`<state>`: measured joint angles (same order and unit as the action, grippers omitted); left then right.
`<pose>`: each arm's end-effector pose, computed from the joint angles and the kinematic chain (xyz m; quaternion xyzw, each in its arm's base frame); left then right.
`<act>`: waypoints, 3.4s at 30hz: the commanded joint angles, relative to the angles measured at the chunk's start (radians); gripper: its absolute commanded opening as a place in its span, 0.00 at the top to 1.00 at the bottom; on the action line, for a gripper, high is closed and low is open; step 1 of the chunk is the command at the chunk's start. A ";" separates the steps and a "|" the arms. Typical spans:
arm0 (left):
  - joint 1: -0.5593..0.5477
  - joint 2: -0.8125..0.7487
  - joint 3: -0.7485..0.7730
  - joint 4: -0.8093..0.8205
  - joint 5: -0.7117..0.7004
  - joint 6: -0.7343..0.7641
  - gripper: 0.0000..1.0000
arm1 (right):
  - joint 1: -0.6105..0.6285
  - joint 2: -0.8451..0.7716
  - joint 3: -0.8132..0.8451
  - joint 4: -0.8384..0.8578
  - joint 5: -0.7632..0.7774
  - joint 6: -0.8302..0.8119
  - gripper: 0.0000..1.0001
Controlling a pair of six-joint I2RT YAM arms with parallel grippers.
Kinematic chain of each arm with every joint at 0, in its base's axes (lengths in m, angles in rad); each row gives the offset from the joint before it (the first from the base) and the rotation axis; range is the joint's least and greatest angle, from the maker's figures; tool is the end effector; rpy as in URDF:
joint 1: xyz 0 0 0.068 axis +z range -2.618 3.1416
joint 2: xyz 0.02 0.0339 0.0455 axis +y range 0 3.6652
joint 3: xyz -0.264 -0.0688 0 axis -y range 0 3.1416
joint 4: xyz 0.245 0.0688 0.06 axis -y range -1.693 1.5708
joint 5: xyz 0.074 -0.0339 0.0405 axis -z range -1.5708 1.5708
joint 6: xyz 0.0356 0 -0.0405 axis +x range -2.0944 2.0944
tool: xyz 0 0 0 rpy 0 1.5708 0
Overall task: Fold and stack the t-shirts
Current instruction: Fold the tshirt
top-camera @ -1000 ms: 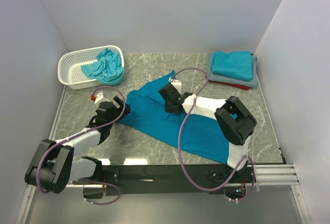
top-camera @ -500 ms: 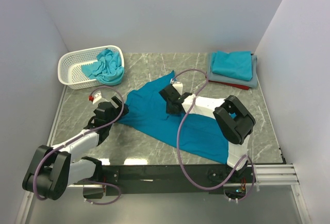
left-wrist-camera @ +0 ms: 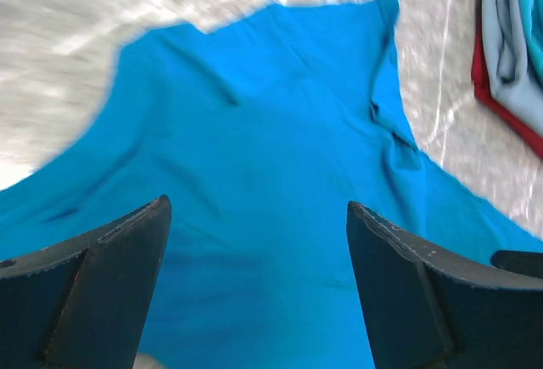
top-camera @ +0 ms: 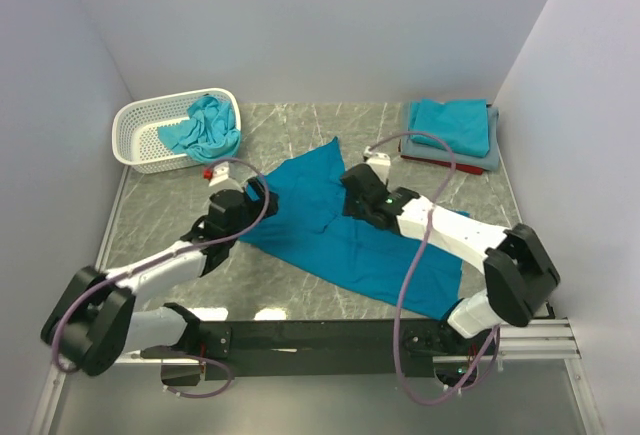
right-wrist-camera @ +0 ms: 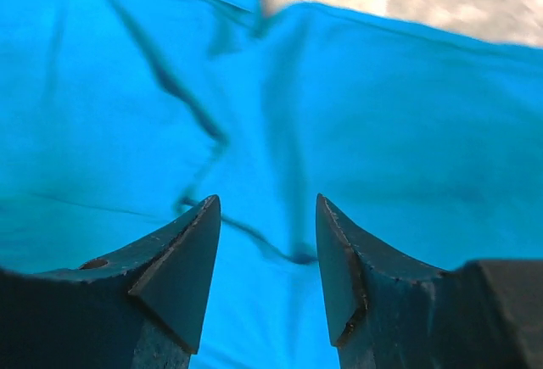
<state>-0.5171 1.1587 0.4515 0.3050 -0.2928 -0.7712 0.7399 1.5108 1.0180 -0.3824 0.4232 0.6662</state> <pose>0.2128 -0.1092 0.1995 -0.1844 0.8083 -0.2304 0.5094 0.2437 0.2027 0.2323 0.0377 0.9212 0.0648 0.3819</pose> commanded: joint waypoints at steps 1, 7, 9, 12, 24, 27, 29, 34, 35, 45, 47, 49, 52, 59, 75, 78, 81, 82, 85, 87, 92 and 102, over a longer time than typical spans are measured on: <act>-0.030 0.102 0.061 0.138 0.101 0.027 0.11 | -0.051 -0.070 -0.099 0.023 -0.017 0.030 0.44; -0.050 0.295 0.116 0.310 0.248 0.018 0.11 | -0.131 -0.109 -0.258 0.123 -0.150 0.039 0.41; -0.050 0.326 0.115 0.339 0.251 0.018 0.11 | -0.143 -0.109 -0.292 0.138 -0.170 0.046 0.40; -0.050 0.368 0.102 0.373 0.241 0.016 0.11 | -0.175 -0.101 -0.323 0.169 -0.219 0.046 0.39; -0.050 0.340 -0.049 0.281 0.038 -0.074 0.11 | -0.266 0.035 -0.294 0.204 -0.310 0.001 0.39; -0.054 0.294 -0.094 0.257 -0.011 -0.099 0.10 | -0.286 0.078 -0.262 0.195 -0.313 -0.017 0.39; -0.057 0.274 -0.125 0.246 -0.034 -0.118 0.10 | -0.292 0.092 -0.237 0.183 -0.310 -0.028 0.39; -0.096 0.191 -0.197 0.230 -0.063 -0.164 0.10 | -0.309 0.121 -0.211 0.168 -0.304 -0.051 0.39; -0.113 0.182 -0.204 0.229 -0.074 -0.169 0.10 | -0.310 0.121 -0.213 0.168 -0.302 -0.053 0.39; -0.159 -0.012 -0.137 0.100 -0.085 -0.113 0.09 | -0.321 -0.110 -0.225 0.082 -0.236 -0.073 0.39; -0.159 -0.040 -0.106 0.076 -0.089 -0.080 0.09 | -0.338 -0.159 -0.208 0.044 -0.222 -0.085 0.39; -0.159 -0.062 -0.048 0.040 -0.097 -0.027 0.08 | -0.381 -0.219 -0.190 0.017 -0.221 -0.105 0.39; -0.159 -0.038 0.061 -0.012 -0.095 0.044 0.04 | -0.477 -0.264 -0.162 0.001 -0.248 -0.137 0.39; -0.132 0.194 0.352 -0.070 0.019 0.216 0.04 | -0.694 -0.227 -0.073 -0.018 -0.302 -0.208 0.39; 0.100 0.699 0.797 -0.084 0.400 0.239 0.05 | -0.985 0.138 0.048 0.083 -0.408 -0.266 0.49; 0.130 0.711 0.796 -0.072 0.394 0.242 0.05 | -0.987 0.193 0.082 0.082 -0.380 -0.269 0.50; 0.147 0.716 0.791 -0.067 0.377 0.247 0.06 | -0.988 0.236 0.106 0.071 -0.373 -0.264 0.50; 0.153 0.719 0.791 -0.069 0.365 0.243 0.06 | -0.990 0.244 0.111 0.073 -0.374 -0.264 0.51; 0.160 0.730 0.796 -0.069 0.362 0.239 0.06 | -0.990 0.267 0.122 0.073 -0.359 -0.261 0.51; 0.161 0.734 0.799 -0.070 0.348 0.233 0.06 | -0.990 0.281 0.129 0.074 -0.362 -0.263 0.51; 0.161 0.746 0.806 -0.046 0.317 0.220 0.06 | -0.990 0.321 0.148 0.068 -0.376 -0.269 0.53; 0.163 0.803 0.866 -0.073 0.304 0.217 0.07 | -0.990 0.353 0.162 0.048 -0.391 -0.280 0.71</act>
<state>-0.3565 1.9549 1.2705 0.2119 0.0254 -0.5438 -0.2432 1.8503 1.1450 -0.3298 0.0341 0.3969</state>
